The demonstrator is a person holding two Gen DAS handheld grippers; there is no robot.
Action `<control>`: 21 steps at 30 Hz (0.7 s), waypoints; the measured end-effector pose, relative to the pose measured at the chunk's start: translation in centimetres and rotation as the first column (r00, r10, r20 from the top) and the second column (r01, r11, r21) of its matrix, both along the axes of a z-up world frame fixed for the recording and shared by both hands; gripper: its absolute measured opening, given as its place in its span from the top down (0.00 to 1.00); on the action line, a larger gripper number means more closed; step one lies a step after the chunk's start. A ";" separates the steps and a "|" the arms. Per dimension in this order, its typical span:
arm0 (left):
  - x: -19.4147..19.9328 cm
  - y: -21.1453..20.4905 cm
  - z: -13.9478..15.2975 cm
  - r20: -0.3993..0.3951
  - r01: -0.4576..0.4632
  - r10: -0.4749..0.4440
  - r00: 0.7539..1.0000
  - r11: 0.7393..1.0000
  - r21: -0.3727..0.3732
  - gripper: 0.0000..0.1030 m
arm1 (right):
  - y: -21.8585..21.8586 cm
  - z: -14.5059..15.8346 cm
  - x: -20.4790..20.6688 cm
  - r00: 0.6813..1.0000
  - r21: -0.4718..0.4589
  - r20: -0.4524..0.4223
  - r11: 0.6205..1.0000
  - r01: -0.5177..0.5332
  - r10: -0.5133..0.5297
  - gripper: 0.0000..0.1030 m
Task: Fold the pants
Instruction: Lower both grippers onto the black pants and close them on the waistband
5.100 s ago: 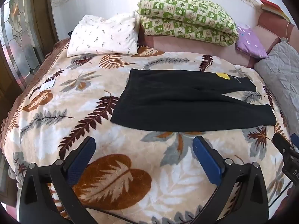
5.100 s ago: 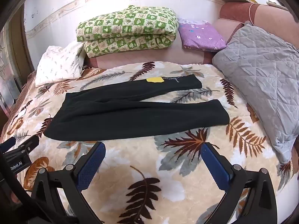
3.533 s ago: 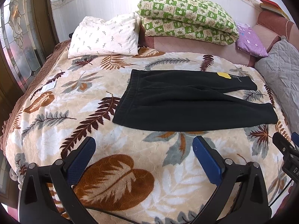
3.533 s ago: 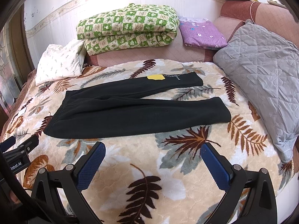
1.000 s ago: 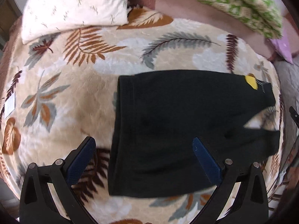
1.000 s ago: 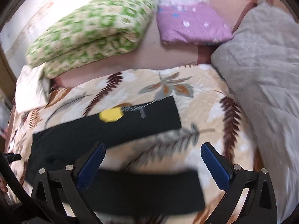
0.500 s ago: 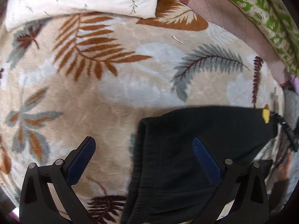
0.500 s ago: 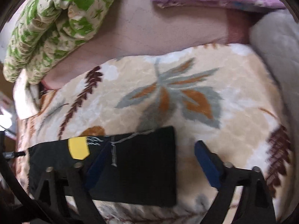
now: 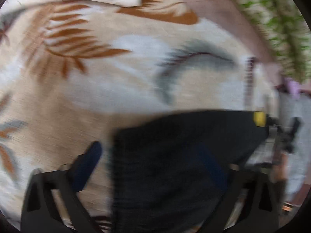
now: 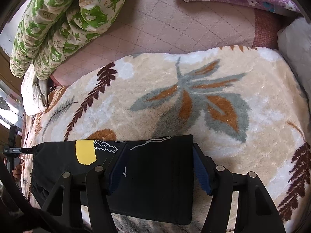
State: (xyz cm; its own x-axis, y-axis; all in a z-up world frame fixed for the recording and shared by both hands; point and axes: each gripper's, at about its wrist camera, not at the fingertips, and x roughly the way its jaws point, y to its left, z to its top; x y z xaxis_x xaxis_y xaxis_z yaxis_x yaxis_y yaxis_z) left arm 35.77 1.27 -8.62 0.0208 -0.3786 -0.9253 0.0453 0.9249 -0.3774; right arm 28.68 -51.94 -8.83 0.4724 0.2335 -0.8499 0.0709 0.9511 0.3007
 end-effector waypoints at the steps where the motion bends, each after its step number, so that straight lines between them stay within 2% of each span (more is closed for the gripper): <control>1: 0.0 -0.4 0.3 0.003 0.012 -0.012 1.000 1.000 0.002 0.13 | 0.0 0.0 0.0 1.000 -0.001 0.002 1.000 -0.007 0.007 0.37; 3: 0.3 -0.9 0.3 0.012 0.028 -0.029 1.000 0.999 0.040 0.19 | -0.3 0.0 -0.1 1.000 0.003 0.002 1.000 -0.017 0.017 0.41; 6: 0.7 -0.8 -0.8 -0.002 -0.002 0.002 1.000 0.999 0.037 0.32 | -0.8 0.1 -0.1 1.000 0.019 0.001 1.000 -0.021 0.021 0.47; 7: 0.4 -0.2 -0.8 0.005 -0.035 0.035 0.999 0.999 0.040 0.37 | -1.0 0.1 -0.1 1.000 0.018 0.005 0.999 -0.027 0.027 0.53; 8: 0.7 0.1 -0.8 0.013 -0.049 0.049 0.999 0.998 0.036 0.43 | -1.1 0.0 0.0 0.999 0.019 0.003 0.999 -0.034 0.034 0.65; 9: 0.6 0.3 -1.0 0.019 -0.059 0.059 0.998 0.997 0.040 0.48 | -1.2 -0.2 0.2 0.999 0.027 -0.009 0.999 -0.037 0.037 0.72; 10: 0.4 0.6 -0.9 0.030 -0.063 0.061 0.998 0.996 0.061 0.60 | -1.4 -0.4 0.4 0.999 0.034 -0.022 0.999 -0.035 0.036 0.76; 11: -0.1 0.7 -1.0 0.042 -0.064 0.061 0.997 0.995 0.080 0.68 | -1.3 -0.5 0.6 0.999 0.027 -0.026 0.999 -0.038 0.039 0.78; 14: -0.7 1.9 -0.3 0.073 -0.084 0.077 0.994 0.992 0.091 0.72 | -0.4 0.6 0.7 0.997 -0.016 0.011 0.997 -0.077 0.077 0.85; 17: -1.0 2.0 0.2 0.094 -0.093 0.084 0.992 0.991 0.095 0.72 | 0.0 1.8 0.5 0.995 -0.036 0.044 0.996 -0.084 0.085 0.85; 21: -1.7 3.0 1.6 0.121 -0.121 0.110 0.987 0.989 0.088 0.72 | 0.8 2.9 0.0 0.993 -0.089 0.044 0.991 -0.104 0.108 0.85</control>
